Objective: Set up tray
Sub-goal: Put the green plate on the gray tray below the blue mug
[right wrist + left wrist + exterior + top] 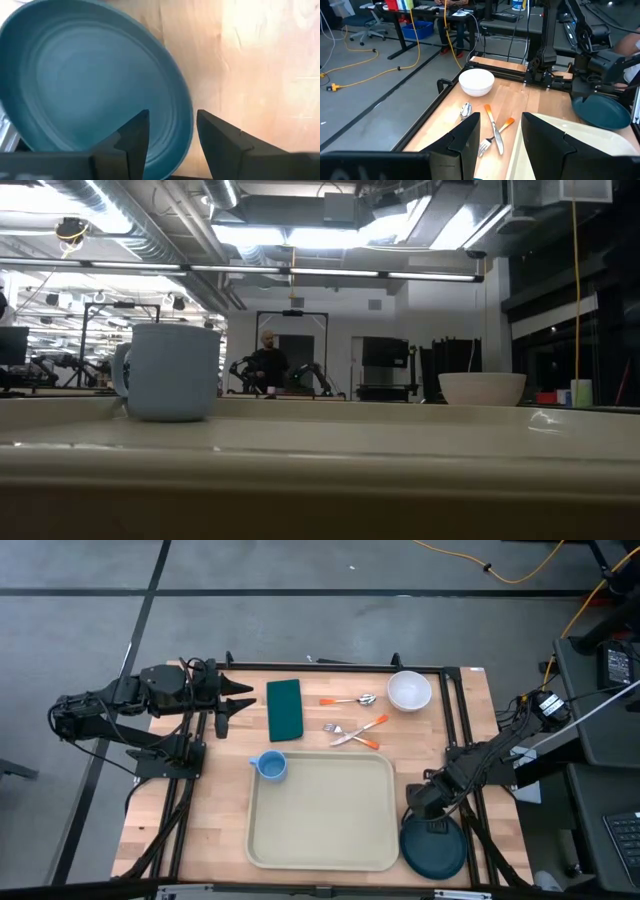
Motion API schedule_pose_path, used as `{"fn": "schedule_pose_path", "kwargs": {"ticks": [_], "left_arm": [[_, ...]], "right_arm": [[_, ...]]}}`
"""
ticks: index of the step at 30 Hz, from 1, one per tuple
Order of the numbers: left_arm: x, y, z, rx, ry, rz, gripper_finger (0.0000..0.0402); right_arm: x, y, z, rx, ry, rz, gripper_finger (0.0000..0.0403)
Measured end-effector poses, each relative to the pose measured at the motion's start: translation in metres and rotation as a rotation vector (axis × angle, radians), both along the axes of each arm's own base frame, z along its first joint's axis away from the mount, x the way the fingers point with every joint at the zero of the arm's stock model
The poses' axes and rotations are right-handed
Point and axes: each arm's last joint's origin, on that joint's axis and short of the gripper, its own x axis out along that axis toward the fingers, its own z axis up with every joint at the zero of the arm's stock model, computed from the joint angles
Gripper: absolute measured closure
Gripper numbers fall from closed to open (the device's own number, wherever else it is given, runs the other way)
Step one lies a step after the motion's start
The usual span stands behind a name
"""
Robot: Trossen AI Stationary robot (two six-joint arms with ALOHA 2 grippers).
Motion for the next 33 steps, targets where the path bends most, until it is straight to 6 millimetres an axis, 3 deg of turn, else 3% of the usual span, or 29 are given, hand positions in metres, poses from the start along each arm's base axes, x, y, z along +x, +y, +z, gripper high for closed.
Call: {"fn": "schedule_pose_path", "kwargs": {"ticks": [10,17,28,33], "left_arm": [[0.0,-0.001,0.0,-0.017,-0.003,-0.023,0.0263],[0.0,-0.001,0.0,-0.03,-0.008,-0.019,0.0263],[0.0,-0.001,0.0,-0.03,-0.008,-0.019,0.0263],[0.0,-0.001,0.0,-0.03,-0.008,-0.019,0.0263]], "right_arm": [[-0.01,-0.005,-0.023,0.024,0.065,-0.062,0.0233],[-0.008,-0.005,-0.023,0.015,0.033,-0.061,0.0242],[-0.011,-0.006,-0.04,0.07,0.026,-0.122,0.0303],[-0.012,-0.006,-0.04,0.081,0.039,-0.124,0.0375]]}}
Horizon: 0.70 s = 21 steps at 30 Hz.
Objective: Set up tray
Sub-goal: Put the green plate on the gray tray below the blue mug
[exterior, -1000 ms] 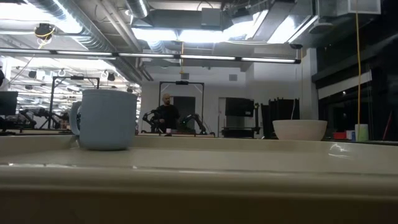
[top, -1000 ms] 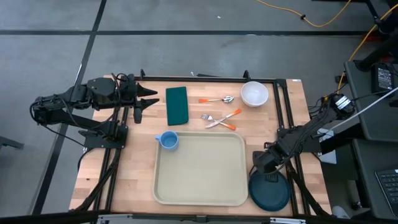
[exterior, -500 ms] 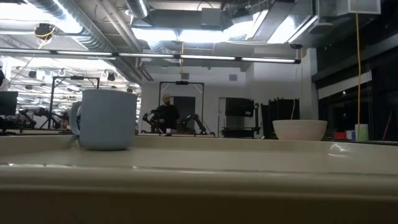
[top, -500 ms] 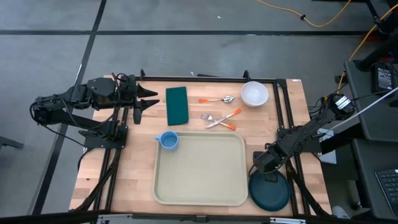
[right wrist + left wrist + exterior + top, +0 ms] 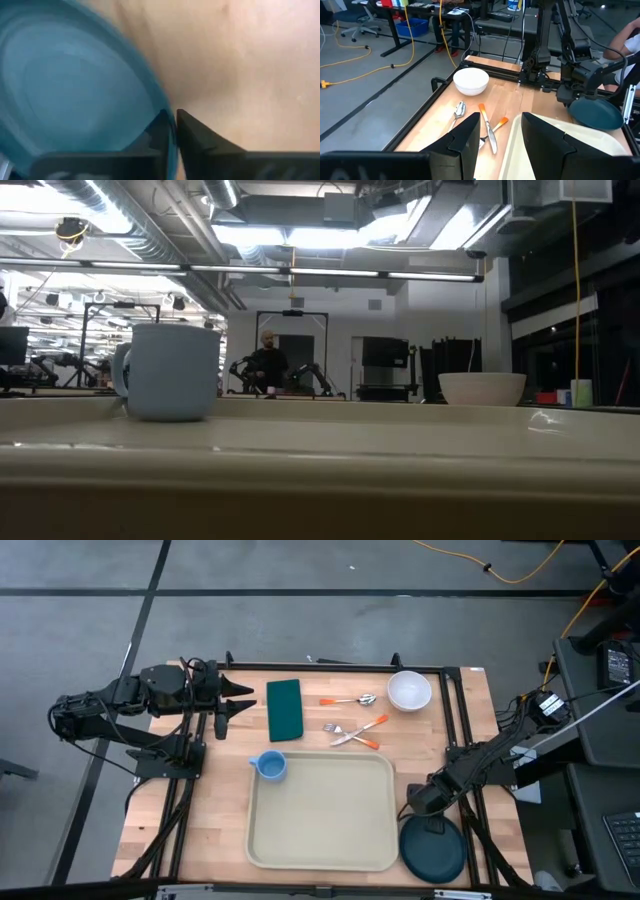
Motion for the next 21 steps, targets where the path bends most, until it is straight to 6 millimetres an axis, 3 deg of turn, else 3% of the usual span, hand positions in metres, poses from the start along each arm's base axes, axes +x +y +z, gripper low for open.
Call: {"fn": "schedule_pose_path", "kwargs": {"ticks": [14,21], "left_arm": [[0.0,0.0,0.0,0.0,0.0,0.0,0.0263],[0.0,0.0,0.0,0.0,0.0,0.0,0.0263]], "right_arm": [[0.001,0.001,0.006,0.004,0.009,-0.03,0.0392],[-0.001,0.0,0.034,0.033,-0.027,-0.028,0.0392]]}}
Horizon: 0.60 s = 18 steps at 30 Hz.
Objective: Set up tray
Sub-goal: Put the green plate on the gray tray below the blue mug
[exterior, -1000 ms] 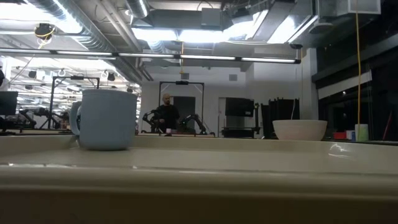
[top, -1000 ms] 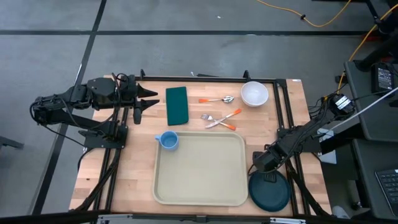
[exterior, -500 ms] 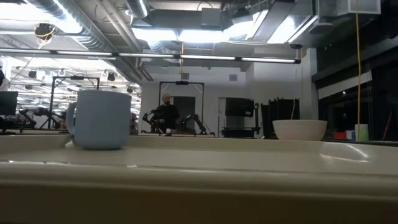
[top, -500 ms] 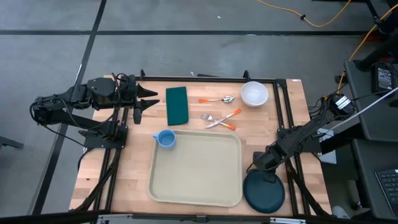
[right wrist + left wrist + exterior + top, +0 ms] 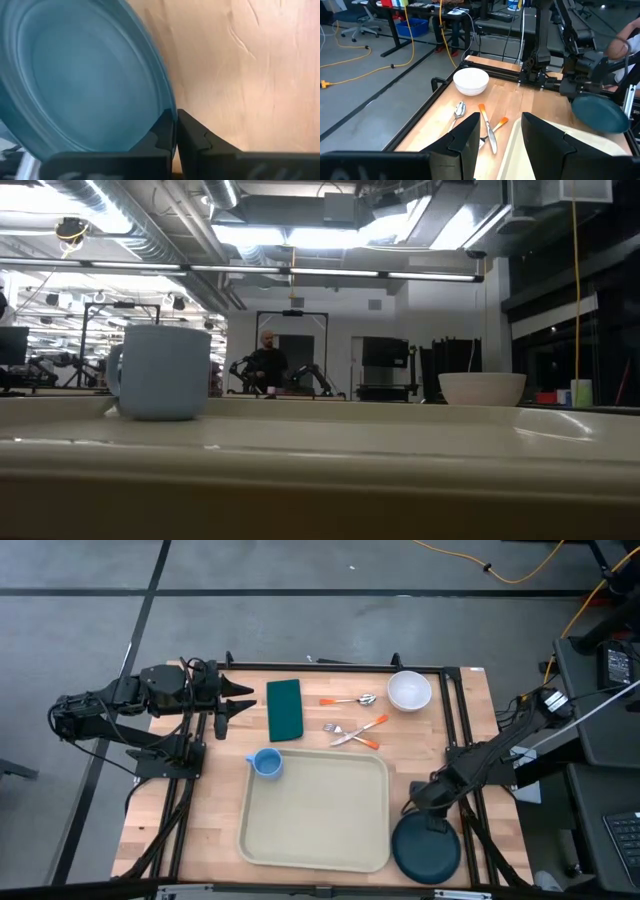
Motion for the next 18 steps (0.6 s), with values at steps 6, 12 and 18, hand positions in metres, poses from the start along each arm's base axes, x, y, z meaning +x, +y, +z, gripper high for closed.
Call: {"fn": "schedule_pose_path", "kwargs": {"ticks": [6,12,18], "left_arm": [[0.0,0.0,0.0,0.0,0.005,0.0,0.0263],[0.004,0.0,-0.002,0.009,0.024,-0.026,0.0263],[0.021,-0.003,-0.009,0.073,0.103,-0.146,0.0263]], "right_arm": [[-0.008,-0.005,0.036,0.034,-0.038,-0.004,0.0392],[-0.008,-0.012,0.07,0.096,-0.139,-0.162,0.0392],[0.008,-0.021,0.09,0.141,-0.254,-0.408,0.0392]]}}
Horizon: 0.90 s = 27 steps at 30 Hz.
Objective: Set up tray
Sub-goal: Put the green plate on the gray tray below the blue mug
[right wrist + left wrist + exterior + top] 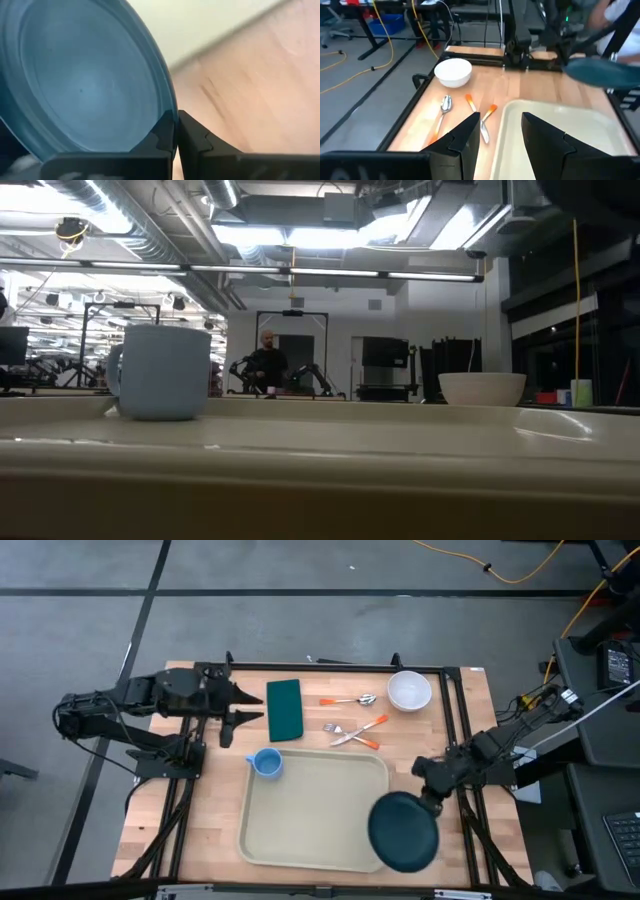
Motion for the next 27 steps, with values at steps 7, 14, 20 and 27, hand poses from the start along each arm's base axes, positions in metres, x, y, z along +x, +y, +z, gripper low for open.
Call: {"fn": "schedule_pose_path", "kwargs": {"ticks": [7,14,20,27], "left_arm": [[0.022,0.0,-0.017,0.098,0.153,-0.079,0.0263],[0.051,-0.004,-0.027,0.21,0.187,-0.277,0.0263],[0.072,-0.018,-0.04,0.364,0.236,-0.465,0.0263],[0.086,-0.043,-0.053,0.589,0.278,-0.647,0.0263]], "right_arm": [[0.015,-0.013,0.002,0.08,0.017,-0.27,0.0392],[0.029,-0.026,-0.008,0.099,0.101,-0.406,0.0392],[0.042,-0.033,-0.012,0.192,0.147,-0.449,0.0392],[0.049,-0.047,-0.01,0.29,0.16,-0.493,0.0392]]}}
